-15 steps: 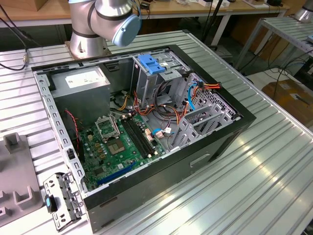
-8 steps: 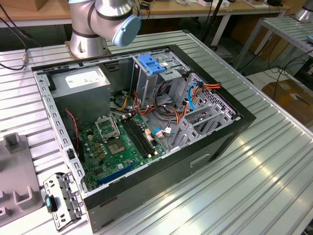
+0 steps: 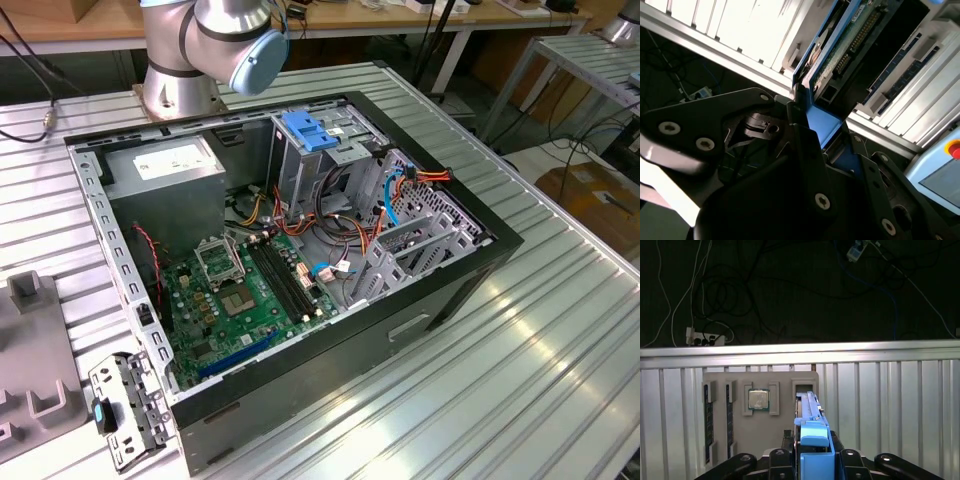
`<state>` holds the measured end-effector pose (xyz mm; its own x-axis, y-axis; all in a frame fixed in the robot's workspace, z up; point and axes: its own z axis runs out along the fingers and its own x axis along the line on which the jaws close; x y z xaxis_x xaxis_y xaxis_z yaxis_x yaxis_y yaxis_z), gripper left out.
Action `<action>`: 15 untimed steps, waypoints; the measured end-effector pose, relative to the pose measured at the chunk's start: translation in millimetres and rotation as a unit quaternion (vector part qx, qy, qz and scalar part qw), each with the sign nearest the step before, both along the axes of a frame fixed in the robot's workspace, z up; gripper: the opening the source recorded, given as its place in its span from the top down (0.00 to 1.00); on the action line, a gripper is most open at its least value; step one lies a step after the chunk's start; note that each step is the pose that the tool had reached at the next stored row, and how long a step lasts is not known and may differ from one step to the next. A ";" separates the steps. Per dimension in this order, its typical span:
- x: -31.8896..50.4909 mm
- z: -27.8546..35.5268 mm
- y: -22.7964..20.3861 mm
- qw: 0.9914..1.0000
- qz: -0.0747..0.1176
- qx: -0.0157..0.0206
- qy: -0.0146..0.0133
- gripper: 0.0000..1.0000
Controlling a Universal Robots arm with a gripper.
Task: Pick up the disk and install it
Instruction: 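Pick up the disk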
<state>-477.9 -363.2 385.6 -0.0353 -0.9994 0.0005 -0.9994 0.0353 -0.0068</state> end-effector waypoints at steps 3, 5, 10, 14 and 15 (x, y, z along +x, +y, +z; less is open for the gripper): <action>0.0 2.5 0.0 1.000 0.000 0.000 0.000 0.63; 0.0 3.9 0.0 1.000 0.000 0.000 0.000 0.63; 0.0 7.7 0.0 1.000 0.000 0.000 0.000 0.63; 0.0 10.7 0.0 1.000 0.000 0.000 0.000 0.63; 0.0 11.7 0.0 1.000 0.000 0.000 0.000 0.63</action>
